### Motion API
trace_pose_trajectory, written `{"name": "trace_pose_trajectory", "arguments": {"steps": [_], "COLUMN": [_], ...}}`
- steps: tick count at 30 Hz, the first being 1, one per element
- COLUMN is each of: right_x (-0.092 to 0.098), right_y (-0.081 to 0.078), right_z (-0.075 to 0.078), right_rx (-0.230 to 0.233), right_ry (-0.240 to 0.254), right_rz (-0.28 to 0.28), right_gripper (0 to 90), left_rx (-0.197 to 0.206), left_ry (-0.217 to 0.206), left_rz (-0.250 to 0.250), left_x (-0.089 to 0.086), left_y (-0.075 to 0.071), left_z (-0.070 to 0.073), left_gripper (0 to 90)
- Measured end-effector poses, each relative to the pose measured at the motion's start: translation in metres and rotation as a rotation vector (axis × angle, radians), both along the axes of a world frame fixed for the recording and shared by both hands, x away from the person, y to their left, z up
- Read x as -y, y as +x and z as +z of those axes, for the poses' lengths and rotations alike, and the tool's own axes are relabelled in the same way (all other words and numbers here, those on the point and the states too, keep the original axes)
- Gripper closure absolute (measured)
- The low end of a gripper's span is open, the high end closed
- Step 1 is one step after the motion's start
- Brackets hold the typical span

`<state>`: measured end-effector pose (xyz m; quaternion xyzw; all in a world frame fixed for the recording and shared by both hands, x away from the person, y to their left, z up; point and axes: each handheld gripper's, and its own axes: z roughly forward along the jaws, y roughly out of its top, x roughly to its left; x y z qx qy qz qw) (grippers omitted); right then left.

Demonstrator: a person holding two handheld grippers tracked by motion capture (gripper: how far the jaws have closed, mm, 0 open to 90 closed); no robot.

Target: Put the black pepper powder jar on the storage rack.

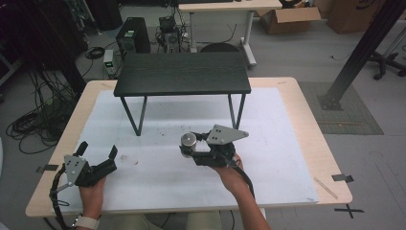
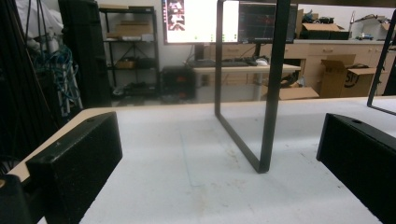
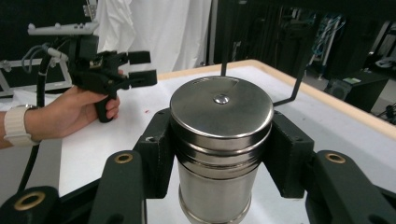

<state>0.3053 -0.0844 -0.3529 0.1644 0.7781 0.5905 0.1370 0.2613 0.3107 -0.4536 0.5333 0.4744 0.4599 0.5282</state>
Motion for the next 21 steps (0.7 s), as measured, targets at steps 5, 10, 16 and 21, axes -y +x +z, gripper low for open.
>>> {"name": "trace_pose_trajectory", "arguments": {"steps": [5, 10, 16, 21], "right_x": [0.005, 0.009, 0.012, 0.015], "right_y": [0.003, 0.006, 0.009, 0.010], "right_z": [0.013, 0.026, 0.042, 0.054], "right_rx": [0.011, 0.018, 0.023, 0.029], "right_ry": [0.005, 0.009, 0.019, 0.030], "right_rz": [-0.010, -0.012, -0.017, -0.022], "right_gripper": [49.1, 49.1, 49.1, 49.1], "left_rx": [0.000, 0.002, 0.002, 0.004], "left_ry": [0.000, -0.001, 0.000, -0.002], "left_rz": [0.000, 0.000, 0.000, 0.000], "left_x": [0.000, 0.000, 0.000, 0.000], "left_y": [0.000, 0.000, 0.000, 0.000], "left_z": [0.000, 0.000, 0.000, 0.000], "left_gripper": [0.5, 0.5, 0.5, 0.5]}}
